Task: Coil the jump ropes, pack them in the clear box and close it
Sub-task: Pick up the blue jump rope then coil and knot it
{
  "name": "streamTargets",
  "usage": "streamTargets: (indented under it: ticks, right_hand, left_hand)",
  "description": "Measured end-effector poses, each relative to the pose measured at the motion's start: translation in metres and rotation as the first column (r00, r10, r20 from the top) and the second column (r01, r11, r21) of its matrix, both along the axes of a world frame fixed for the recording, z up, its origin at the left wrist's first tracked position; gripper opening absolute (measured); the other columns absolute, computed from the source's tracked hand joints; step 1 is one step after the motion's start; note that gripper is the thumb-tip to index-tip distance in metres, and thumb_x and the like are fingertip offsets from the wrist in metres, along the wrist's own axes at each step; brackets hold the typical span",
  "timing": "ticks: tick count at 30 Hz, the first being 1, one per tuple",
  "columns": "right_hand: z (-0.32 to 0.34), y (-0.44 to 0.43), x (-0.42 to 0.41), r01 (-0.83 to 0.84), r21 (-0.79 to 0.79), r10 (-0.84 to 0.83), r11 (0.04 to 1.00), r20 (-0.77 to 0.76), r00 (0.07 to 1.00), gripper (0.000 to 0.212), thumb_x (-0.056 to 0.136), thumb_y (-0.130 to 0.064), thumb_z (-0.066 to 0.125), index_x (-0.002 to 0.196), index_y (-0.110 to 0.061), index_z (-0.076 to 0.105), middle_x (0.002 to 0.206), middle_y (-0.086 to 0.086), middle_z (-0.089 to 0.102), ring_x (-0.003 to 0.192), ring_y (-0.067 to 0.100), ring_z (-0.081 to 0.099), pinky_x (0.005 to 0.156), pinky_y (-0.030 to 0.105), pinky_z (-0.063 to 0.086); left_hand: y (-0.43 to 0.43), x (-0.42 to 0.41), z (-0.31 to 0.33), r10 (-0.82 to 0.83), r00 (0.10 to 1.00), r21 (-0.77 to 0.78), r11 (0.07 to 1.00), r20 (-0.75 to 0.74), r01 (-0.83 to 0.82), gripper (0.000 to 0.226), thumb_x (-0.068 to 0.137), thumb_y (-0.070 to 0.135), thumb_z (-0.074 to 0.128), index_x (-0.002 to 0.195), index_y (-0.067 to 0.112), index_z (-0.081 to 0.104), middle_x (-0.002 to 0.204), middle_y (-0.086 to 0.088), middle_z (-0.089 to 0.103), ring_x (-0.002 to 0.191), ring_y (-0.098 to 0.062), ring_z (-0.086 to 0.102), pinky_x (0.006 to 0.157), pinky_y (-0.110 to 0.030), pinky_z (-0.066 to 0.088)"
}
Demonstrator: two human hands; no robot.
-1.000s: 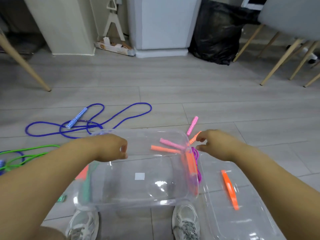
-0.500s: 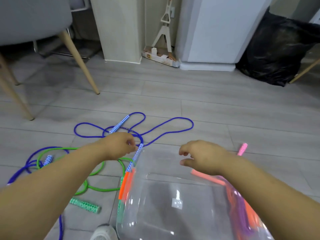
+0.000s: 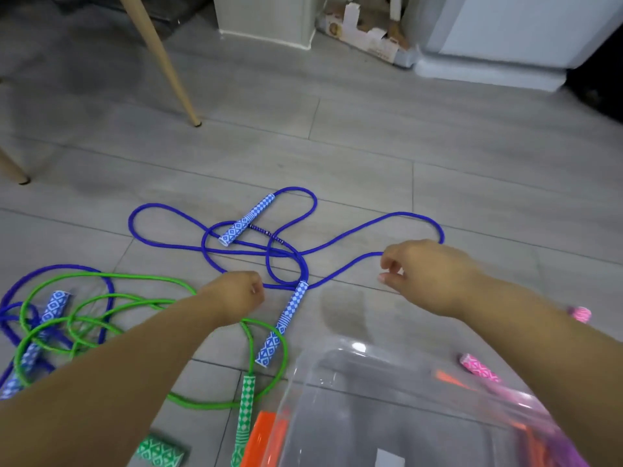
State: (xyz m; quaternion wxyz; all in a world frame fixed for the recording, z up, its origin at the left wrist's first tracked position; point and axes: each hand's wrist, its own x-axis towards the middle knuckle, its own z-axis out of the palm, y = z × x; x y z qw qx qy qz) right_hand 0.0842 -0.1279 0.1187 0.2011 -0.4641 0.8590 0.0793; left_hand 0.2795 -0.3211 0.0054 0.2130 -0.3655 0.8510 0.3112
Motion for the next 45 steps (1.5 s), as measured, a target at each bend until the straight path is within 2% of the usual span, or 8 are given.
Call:
streamTargets:
  ticks: [6,10,20,25,29,35,38,45]
  right_hand:
    - [-0.042,-0.006,-0.02,-0.065,0.102,0.065,0.993,0.007,0.998,0.028,0.093,-0.045,0.043,0.113,-0.028,0.052,0.117,-0.005,0.058,0.104,0.022,0.055,0.08,0.033,0.047]
    - [-0.055,0.002,-0.028,-0.065,0.145,0.061,0.987,0.027,0.998,0.029,0.094,-0.046,0.042,0.115,-0.029,0.051,0.119,-0.005,0.056,0.107,0.02,0.053,0.079,0.03,0.043]
    - [-0.034,0.027,-0.03,-0.021,0.109,0.022,0.994,-0.001,1.0,0.03,0.093,-0.048,0.042,0.115,-0.03,0.051,0.119,-0.006,0.056,0.107,0.019,0.053,0.08,0.03,0.045]
    - [0.011,0.041,-0.018,0.048,0.021,-0.047,0.999,-0.046,0.998,0.027,0.093,-0.047,0.043,0.112,-0.03,0.053,0.116,-0.008,0.058,0.104,0.02,0.055,0.078,0.03,0.045]
    - [0.054,0.06,0.003,0.107,-0.092,-0.112,0.99,-0.046,0.993,0.027,0.092,-0.046,0.045,0.111,-0.029,0.054,0.116,-0.007,0.06,0.105,0.021,0.055,0.082,0.032,0.047]
    - [0.109,0.103,0.051,0.194,-0.239,-0.208,0.951,-0.034,0.978,0.025,0.09,-0.045,0.049,0.106,-0.029,0.057,0.109,-0.007,0.063,0.102,0.02,0.056,0.082,0.033,0.048]
    - [0.134,0.124,0.077,0.277,-0.365,-0.264,0.889,0.085,0.961,0.032,0.087,-0.041,0.057,0.116,-0.028,0.054,0.11,-0.01,0.061,0.097,0.017,0.057,0.085,0.033,0.048]
    - [0.167,0.143,0.147,0.293,-0.597,-0.138,0.747,0.291,0.947,0.059,0.082,-0.037,0.067,0.136,-0.034,0.042,0.136,-0.004,0.042,0.128,0.013,0.039,0.105,0.028,0.033]
  left_hand:
    - [0.033,-0.052,-0.047,-0.14,0.983,-0.033,0.989,0.115,0.144,0.043,0.089,0.045,0.055,0.118,0.013,0.05,0.121,-0.009,0.053,0.112,-0.028,0.053,0.089,-0.035,0.044]
    - [0.045,-0.066,-0.061,-0.144,0.974,-0.073,0.985,0.172,0.159,0.039,0.089,0.023,0.054,0.125,0.011,0.044,0.127,-0.01,0.052,0.114,-0.028,0.054,0.088,-0.036,0.044]
    - [0.033,-0.086,0.007,0.125,0.929,0.191,0.98,-0.349,-0.06,0.03,0.079,-0.01,0.046,0.088,0.019,0.045,0.09,-0.005,0.061,0.085,-0.022,0.059,0.069,-0.023,0.046]
    - [0.038,-0.077,0.077,0.164,0.864,0.196,0.978,-0.476,-0.078,0.016,0.089,0.01,0.048,0.098,0.023,0.046,0.068,0.006,0.045,0.052,-0.011,0.041,0.041,-0.013,0.033]
    - [0.047,-0.051,0.13,0.08,0.825,0.109,0.994,-0.559,-0.022,0.016,0.094,0.044,0.045,0.087,0.031,0.051,0.07,0.0,0.052,0.062,-0.017,0.045,0.058,-0.024,0.036]
    - [0.079,-0.001,0.21,-0.026,0.767,0.033,0.998,-0.641,0.062,0.016,0.098,0.022,0.045,0.092,0.026,0.06,0.075,0.006,0.057,0.076,-0.019,0.056,0.071,-0.028,0.046]
    - [0.104,0.024,0.249,-0.01,0.697,0.091,0.99,-0.717,0.109,0.024,0.098,0.015,0.044,0.086,0.03,0.059,0.073,0.009,0.058,0.067,-0.004,0.053,0.063,-0.011,0.042]
    - [0.161,0.081,0.313,0.055,0.563,0.238,0.937,-0.825,0.257,0.017,0.083,0.032,0.045,0.087,0.03,0.062,0.07,0.014,0.062,0.071,-0.008,0.056,0.074,-0.033,0.048]
